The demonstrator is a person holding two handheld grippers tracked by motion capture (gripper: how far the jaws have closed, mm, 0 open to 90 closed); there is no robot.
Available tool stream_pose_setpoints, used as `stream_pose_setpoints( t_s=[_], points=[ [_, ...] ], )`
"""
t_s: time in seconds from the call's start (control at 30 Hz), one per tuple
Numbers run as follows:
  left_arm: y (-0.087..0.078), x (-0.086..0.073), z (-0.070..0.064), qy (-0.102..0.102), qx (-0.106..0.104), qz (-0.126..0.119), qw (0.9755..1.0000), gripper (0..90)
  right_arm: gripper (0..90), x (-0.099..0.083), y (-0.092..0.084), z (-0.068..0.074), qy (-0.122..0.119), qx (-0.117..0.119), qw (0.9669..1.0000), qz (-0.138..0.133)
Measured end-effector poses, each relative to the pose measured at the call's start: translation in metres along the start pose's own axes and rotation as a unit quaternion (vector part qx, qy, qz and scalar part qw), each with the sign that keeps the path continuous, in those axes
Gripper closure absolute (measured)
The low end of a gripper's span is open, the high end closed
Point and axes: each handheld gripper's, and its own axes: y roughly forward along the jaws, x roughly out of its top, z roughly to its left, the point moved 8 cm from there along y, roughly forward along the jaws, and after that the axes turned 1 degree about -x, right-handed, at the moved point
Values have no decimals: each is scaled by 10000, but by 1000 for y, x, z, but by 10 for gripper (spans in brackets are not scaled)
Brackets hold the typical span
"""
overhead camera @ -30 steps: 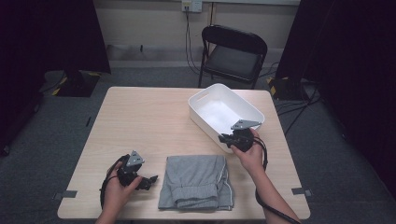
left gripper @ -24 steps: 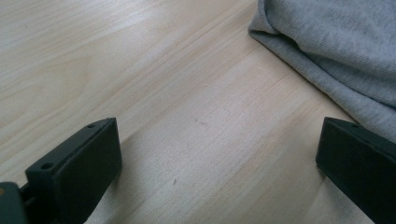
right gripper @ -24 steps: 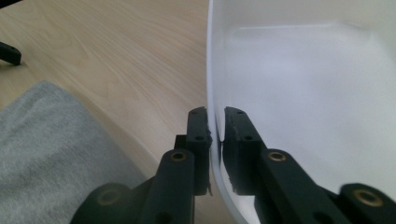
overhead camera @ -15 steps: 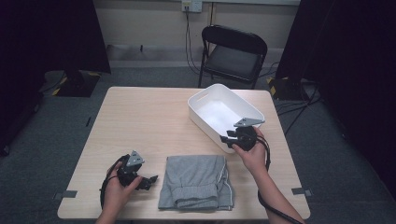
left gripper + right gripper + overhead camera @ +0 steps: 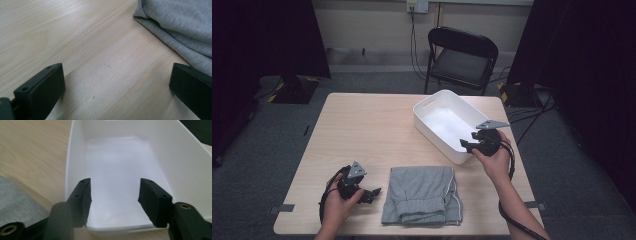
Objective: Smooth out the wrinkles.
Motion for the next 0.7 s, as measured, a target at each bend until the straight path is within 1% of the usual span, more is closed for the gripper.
stream_pose_setpoints(
  t_s=[0.13,0.17,0.2,0.23,0.27,0.3,0.4,0.5,0.57,0.63,0.7],
  points=[
    [0,0,0,1,-2,1,10000,0,374,-9,-3,-11,68,-175,9998,30],
    [0,0,0,-14,-7,-1,10000,0,356,-11,-3,-15,61,-276,9996,48],
    [0,0,0,-6,-2,4,10000,0,334,-12,-4,-17,103,-314,9994,38],
    [0,0,0,-15,-5,3,10000,0,326,-13,-4,-19,168,-305,9994,5],
    [0,0,0,-14,-7,0,10000,0,318,-13,-5,-21,169,-354,9992,-21],
    [0,0,0,-17,-7,1,10000,0,301,-14,-7,-24,173,-460,9988,28],
    [0,0,0,-4,-4,1,10000,0,293,-14,-9,-26,156,-509,9986,24],
    [0,0,0,-17,-7,1,10000,0,266,-16,-11,-31,189,-679,9975,88],
    [0,0,0,-15,-8,-2,10000,0,256,-18,-11,-33,275,-692,9972,102],
    [0,0,0,-2,-2,0,10000,0,254,-19,-11,-33,456,-605,9971,44],
    [0,0,0,-4,-4,0,10000,0,247,-20,-10,-33,445,-647,9969,76]
  ],
)
